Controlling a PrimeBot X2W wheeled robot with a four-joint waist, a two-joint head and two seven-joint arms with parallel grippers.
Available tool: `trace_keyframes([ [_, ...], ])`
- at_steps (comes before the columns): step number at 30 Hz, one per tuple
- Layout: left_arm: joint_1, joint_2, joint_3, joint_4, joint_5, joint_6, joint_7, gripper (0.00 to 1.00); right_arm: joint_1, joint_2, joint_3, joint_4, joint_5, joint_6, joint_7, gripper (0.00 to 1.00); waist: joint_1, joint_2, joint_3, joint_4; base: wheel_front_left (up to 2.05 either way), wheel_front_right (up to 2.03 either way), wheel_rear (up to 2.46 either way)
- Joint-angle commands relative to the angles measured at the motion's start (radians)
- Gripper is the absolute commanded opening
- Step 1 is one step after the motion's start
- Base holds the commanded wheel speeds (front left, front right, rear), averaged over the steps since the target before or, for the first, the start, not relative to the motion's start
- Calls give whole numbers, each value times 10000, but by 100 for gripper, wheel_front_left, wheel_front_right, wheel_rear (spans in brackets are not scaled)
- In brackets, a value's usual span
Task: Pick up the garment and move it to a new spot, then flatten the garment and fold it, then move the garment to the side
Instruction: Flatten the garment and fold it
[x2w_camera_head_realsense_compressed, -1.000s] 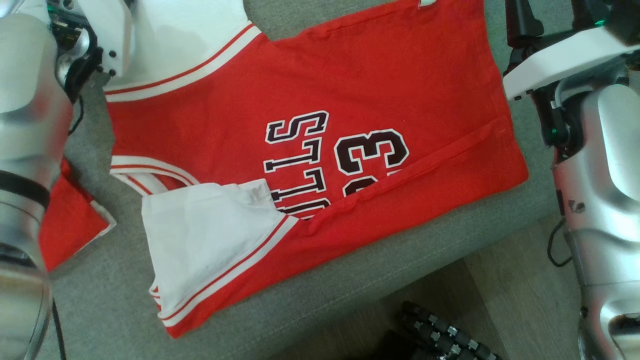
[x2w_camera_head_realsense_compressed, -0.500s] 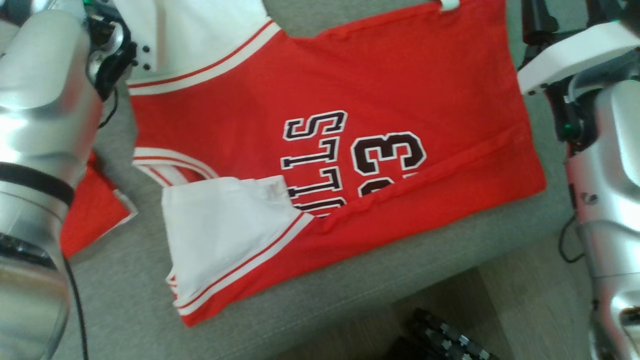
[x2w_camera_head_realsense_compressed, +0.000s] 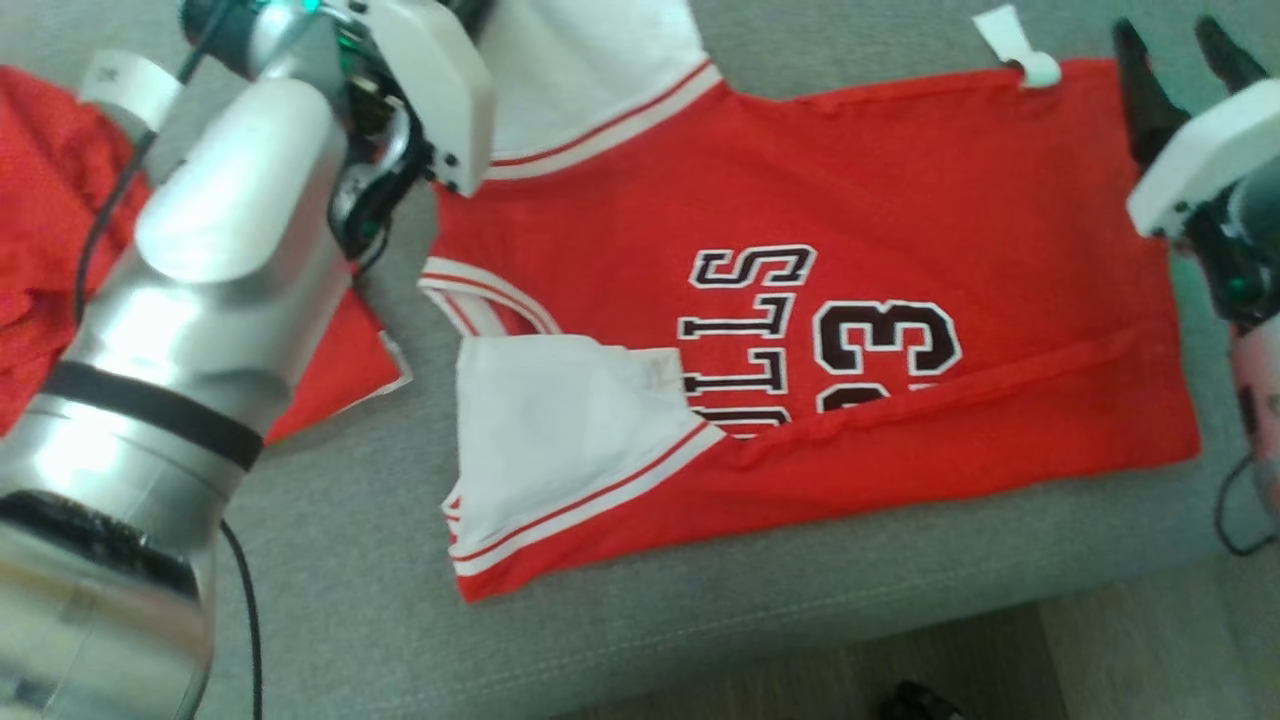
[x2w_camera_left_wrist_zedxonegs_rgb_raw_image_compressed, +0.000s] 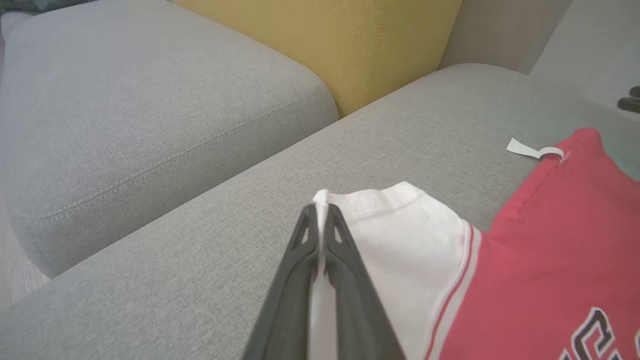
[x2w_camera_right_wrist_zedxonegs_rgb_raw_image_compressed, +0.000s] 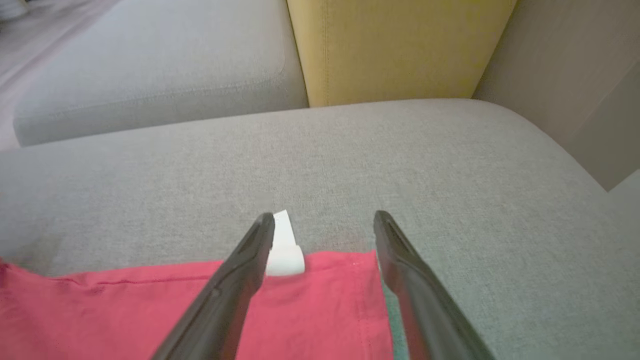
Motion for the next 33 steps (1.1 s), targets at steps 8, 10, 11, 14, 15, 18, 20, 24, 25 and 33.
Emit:
trace_keyframes([
  [8,103,680,84,-2242,-52,335,555,0,-745,-647,-323,1383,-39,65,705,100,0,0,262,590,0,0,0],
  [10,185,815,45,-2657,-40,422,734,0,-911,-694,-345,1680,-150,65,712,100,0,0,362,643,0,0,0],
  [11,223,886,31,-2849,-30,471,809,0,-985,-705,-339,1816,-207,65,718,100,0,0,408,663,0,0,0],
  [14,319,1063,23,-3366,-38,616,1018,0,-1160,-704,-290,2179,-341,65,762,100,0,0,531,707,0,0,0],
  [15,340,1116,28,-3517,-45,663,1080,0,-1212,-690,-273,2280,-361,65,781,100,0,0,568,715,0,0,0],
  [18,371,1211,41,-3777,-55,754,1185,0,-1302,-662,-254,2459,-380,65,778,100,0,0,630,729,0,0,0],
  [20,393,1299,48,-3990,-51,840,1269,0,-1387,-629,-235,2635,-369,65,801,100,0,0,683,738,0,0,0],
  [24,428,1437,78,-4275,-64,995,1396,0,-1489,-490,-116,2926,-168,65,1071,0,0,0,749,741,0,0,0],
  [25,430,1476,92,-4309,-64,1035,1415,0,-1514,-477,-86,2942,-99,65,1087,0,0,0,761,733,0,0,0],
  [33,285,1650,295,-4276,72,1412,1079,0,-1964,-468,-194,2840,80,65,-47,0,0,0,750,596,0,0,0],
])
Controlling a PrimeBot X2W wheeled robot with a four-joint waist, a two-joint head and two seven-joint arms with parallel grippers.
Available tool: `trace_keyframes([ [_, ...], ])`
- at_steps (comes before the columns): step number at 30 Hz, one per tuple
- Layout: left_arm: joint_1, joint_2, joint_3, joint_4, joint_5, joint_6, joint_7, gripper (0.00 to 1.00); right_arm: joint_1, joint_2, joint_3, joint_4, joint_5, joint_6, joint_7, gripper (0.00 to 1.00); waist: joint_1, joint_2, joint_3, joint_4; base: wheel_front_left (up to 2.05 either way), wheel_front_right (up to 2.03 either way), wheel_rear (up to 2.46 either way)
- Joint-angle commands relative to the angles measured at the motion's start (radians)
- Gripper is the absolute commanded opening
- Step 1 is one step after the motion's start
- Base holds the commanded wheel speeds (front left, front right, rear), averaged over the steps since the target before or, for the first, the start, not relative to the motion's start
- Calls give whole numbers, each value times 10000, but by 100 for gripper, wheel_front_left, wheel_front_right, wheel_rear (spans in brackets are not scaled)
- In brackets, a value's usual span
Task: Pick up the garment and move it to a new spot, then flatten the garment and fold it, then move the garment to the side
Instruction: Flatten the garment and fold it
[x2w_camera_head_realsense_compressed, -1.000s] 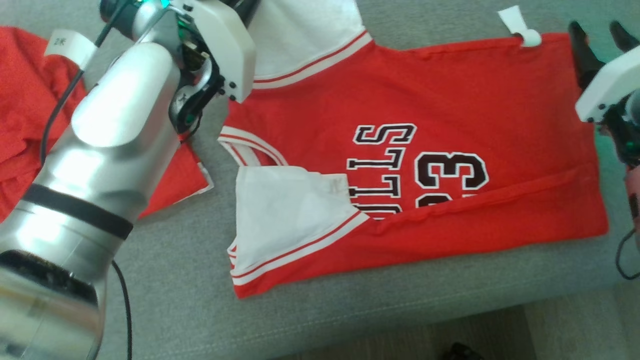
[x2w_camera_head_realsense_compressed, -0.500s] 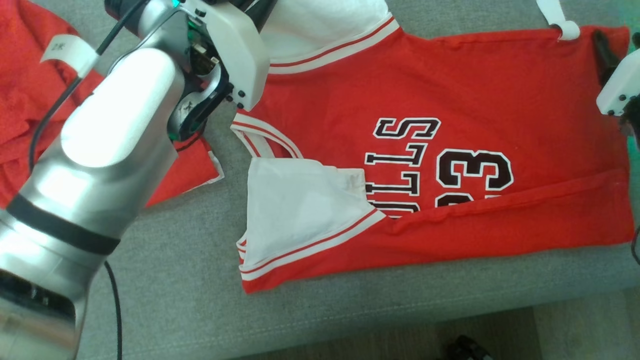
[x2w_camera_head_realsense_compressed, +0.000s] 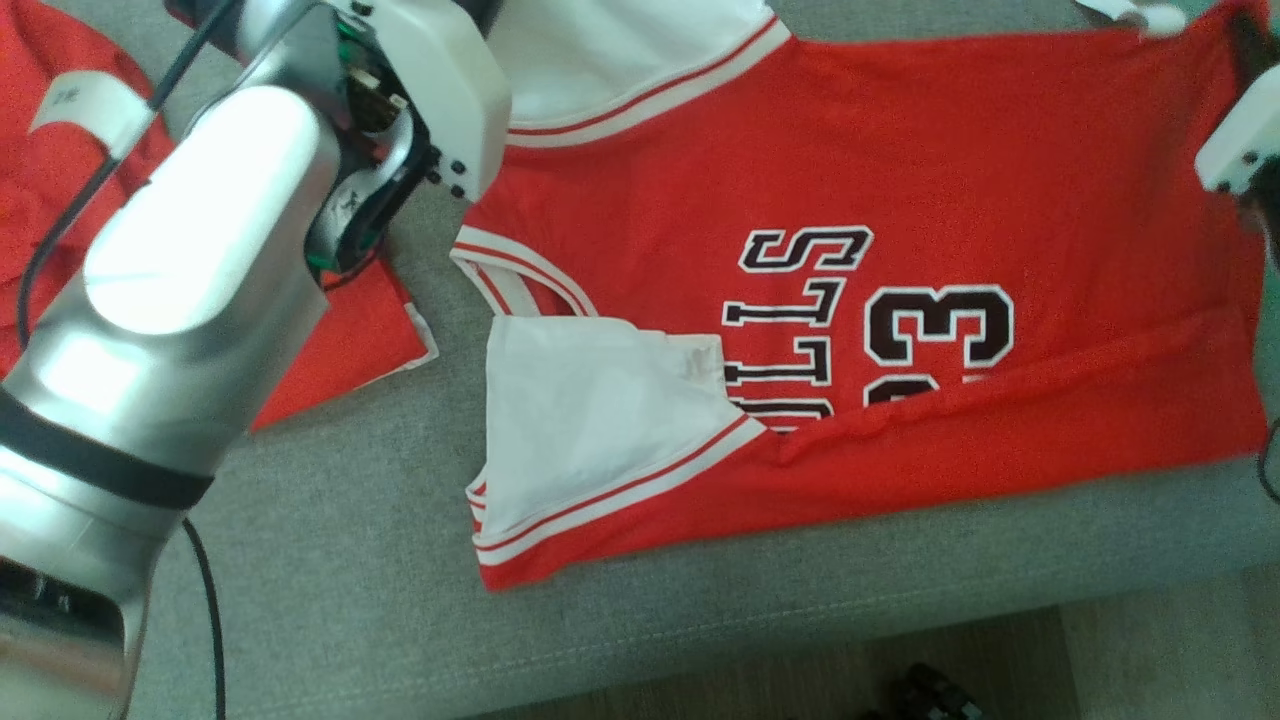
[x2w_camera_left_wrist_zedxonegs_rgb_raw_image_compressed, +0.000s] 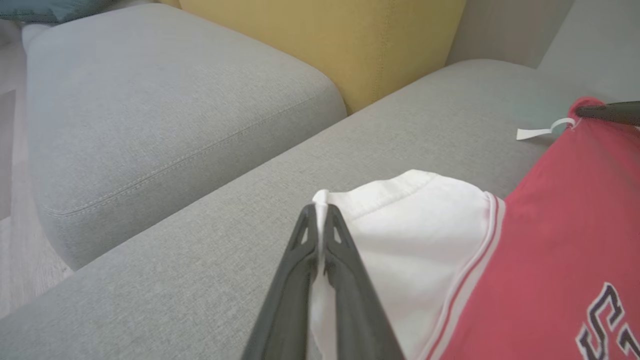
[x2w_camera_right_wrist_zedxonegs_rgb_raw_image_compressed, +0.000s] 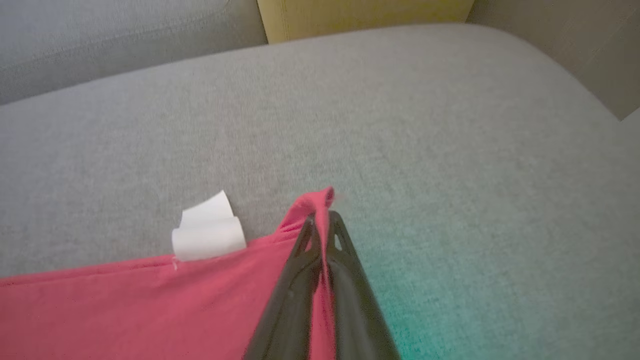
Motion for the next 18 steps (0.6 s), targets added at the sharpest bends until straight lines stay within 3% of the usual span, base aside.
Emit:
trace_keyframes([
  [1,-443,358,503,-222,92,98,-139,0,-308,-81,17,-286,-6,65,-219,0,0,0,-2,-19,0,0,0],
  [11,-1355,21,735,776,511,436,-1304,0,-1312,-13,-293,93,-349,65,-1821,0,0,0,90,-92,0,0,0],
  [18,-1559,-358,551,1767,686,306,-2073,0,-1435,342,-89,626,-413,65,-2063,0,0,0,-29,-88,0,0,0],
])
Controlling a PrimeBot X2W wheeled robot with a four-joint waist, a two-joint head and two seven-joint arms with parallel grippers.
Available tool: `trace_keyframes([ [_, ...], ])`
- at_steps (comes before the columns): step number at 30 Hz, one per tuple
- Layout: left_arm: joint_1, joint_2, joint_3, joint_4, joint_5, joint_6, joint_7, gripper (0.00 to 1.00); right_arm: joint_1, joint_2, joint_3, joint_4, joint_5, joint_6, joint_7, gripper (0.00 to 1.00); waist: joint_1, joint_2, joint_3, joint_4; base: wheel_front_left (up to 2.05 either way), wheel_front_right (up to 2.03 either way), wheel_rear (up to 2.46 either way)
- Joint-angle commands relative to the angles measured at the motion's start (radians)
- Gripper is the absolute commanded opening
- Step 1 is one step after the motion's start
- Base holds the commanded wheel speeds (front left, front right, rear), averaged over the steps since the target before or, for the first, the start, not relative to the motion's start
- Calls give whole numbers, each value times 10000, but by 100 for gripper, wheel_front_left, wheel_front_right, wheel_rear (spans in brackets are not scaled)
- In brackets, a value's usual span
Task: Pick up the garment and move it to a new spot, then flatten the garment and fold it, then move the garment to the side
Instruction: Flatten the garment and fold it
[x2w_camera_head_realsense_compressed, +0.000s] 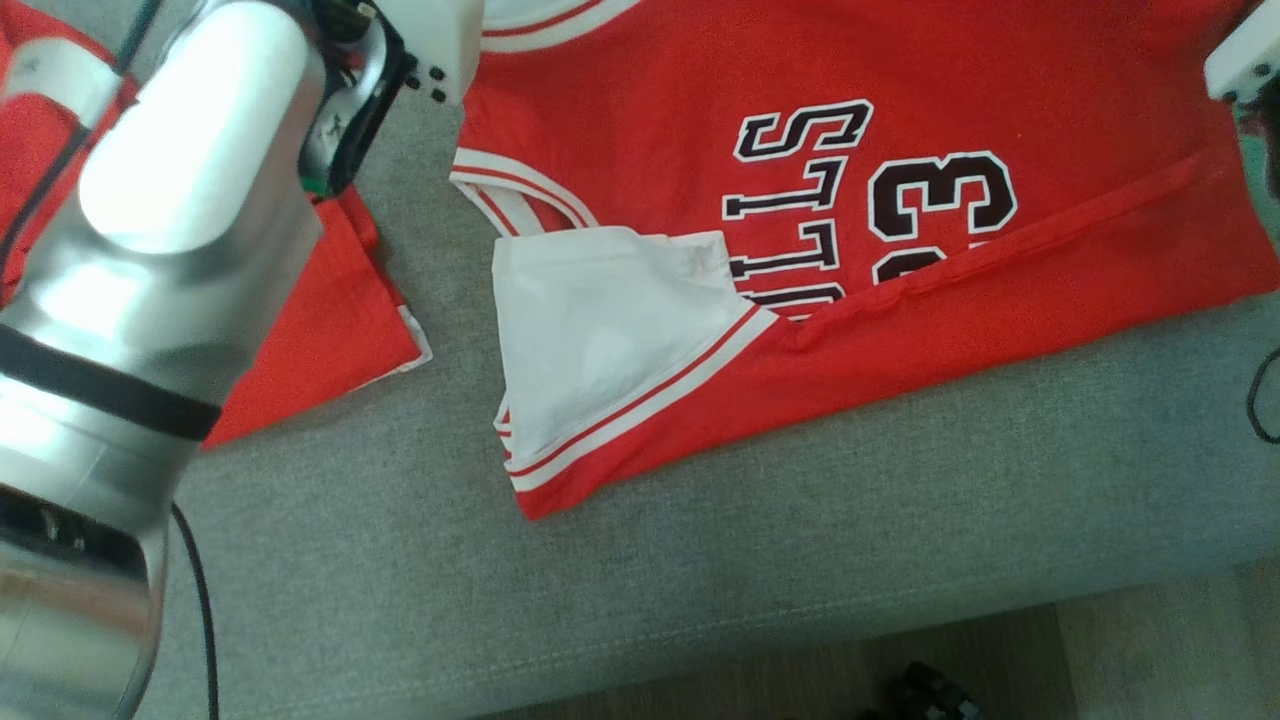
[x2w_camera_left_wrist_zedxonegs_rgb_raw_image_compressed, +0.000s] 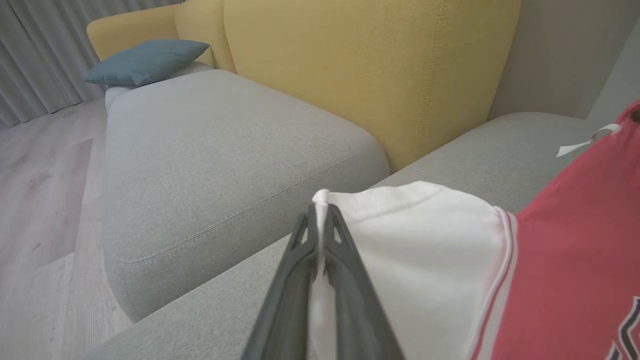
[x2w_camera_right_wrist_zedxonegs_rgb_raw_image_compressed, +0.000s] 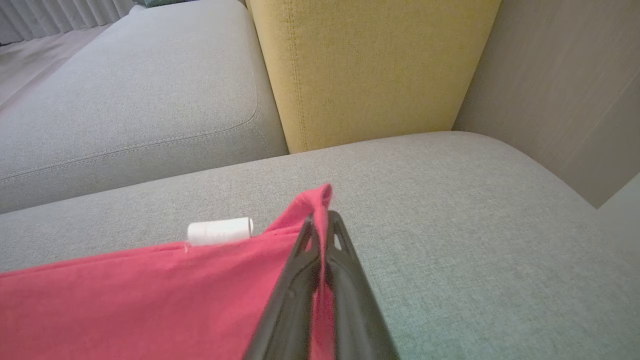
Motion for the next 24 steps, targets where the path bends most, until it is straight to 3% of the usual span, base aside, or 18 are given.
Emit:
trace_keyframes([
  [1,-377,216,258,-70,98,-45,-184,0,34,-46,130,-152,7,65,-150,0,0,0,-111,26,0,0,0],
  [11,829,325,-352,-584,-6,-413,-166,0,1011,-365,712,-124,596,65,248,0,0,0,-952,224,0,0,0],
  [24,4140,1346,-1395,-4728,-603,264,1465,0,3045,-1698,1907,-1064,1755,65,2625,0,0,0,-2439,554,0,0,0],
])
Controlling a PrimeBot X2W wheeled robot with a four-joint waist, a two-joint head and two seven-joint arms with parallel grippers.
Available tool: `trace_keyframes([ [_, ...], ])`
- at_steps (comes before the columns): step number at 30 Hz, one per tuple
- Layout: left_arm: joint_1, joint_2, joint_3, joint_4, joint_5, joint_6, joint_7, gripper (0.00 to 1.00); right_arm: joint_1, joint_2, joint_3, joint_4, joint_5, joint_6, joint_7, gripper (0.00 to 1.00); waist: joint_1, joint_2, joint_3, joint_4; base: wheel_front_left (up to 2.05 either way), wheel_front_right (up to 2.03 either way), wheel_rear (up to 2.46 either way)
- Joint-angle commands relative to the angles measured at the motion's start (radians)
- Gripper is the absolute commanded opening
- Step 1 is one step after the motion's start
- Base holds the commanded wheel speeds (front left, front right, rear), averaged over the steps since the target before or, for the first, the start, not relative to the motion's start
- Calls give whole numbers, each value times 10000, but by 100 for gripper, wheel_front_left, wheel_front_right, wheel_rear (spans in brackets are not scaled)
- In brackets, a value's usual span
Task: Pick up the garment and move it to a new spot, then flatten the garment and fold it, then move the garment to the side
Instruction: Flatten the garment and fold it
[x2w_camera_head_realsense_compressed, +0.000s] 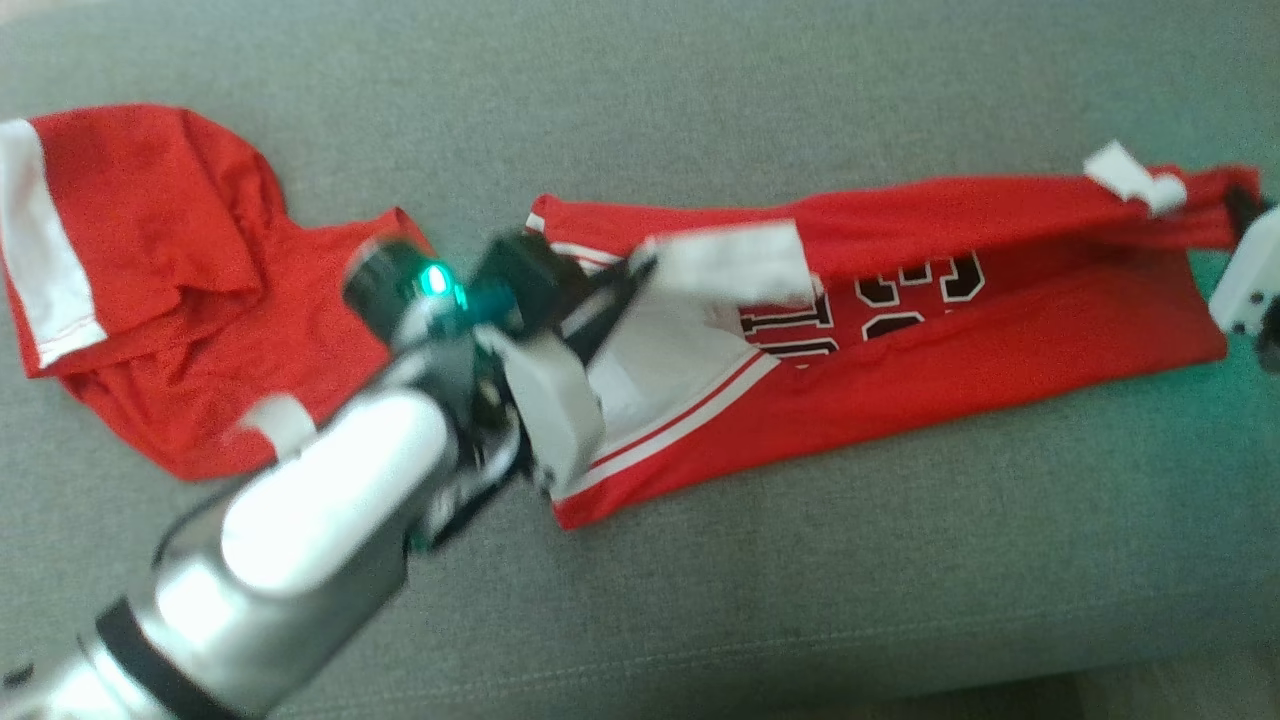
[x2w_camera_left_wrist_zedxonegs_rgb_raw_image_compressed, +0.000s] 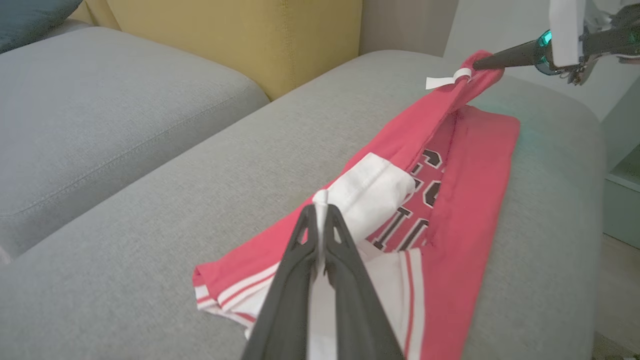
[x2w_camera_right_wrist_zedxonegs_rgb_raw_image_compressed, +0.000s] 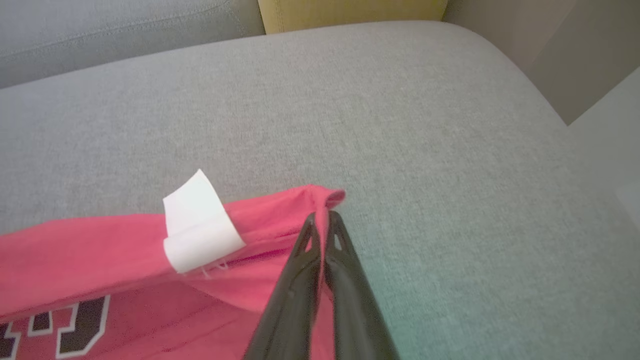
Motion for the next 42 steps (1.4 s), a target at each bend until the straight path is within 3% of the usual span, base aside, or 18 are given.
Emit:
trace_keyframes([
  [1,-202,377,327,-522,-46,132,119,0,148,-316,185,-364,116,65,127,0,0,-1,-183,55,0,0,0],
  [8,567,682,-78,-1500,-55,492,606,0,909,-781,525,-835,486,65,1074,0,0,-1,-383,51,0,0,0],
  [21,1004,756,-466,-1534,-147,606,924,0,1574,-1142,915,-1692,608,65,2002,0,0,-1,-350,-178,0,0,0],
  [22,1026,752,-472,-1500,-157,623,920,0,1587,-1157,919,-1723,535,65,1969,50,0,-1,-345,-202,0,0,0],
  [23,1050,738,-454,-1452,-161,674,885,10,1606,-1154,907,-1736,483,65,1957,100,0,-1,-345,-223,0,0,0],
  [25,1062,726,-462,-1332,-59,761,768,100,1613,-1117,752,-1755,428,65,1797,100,0,-1,-355,-256,0,0,0],
  [32,1129,533,125,-819,-36,1446,-98,100,1542,-810,135,-2393,478,65,841,100,0,-1,-457,-294,0,0,0],
  [35,987,495,519,-456,297,1939,-946,100,1625,-569,-227,-3069,505,65,-83,100,0,-1,-573,-289,0,0,0],
  [42,1412,-190,2285,16,-57,3224,-3192,100,2420,-101,-597,-4954,-391,65,-2662,100,0,-1,-850,-286,0,0,0],
])
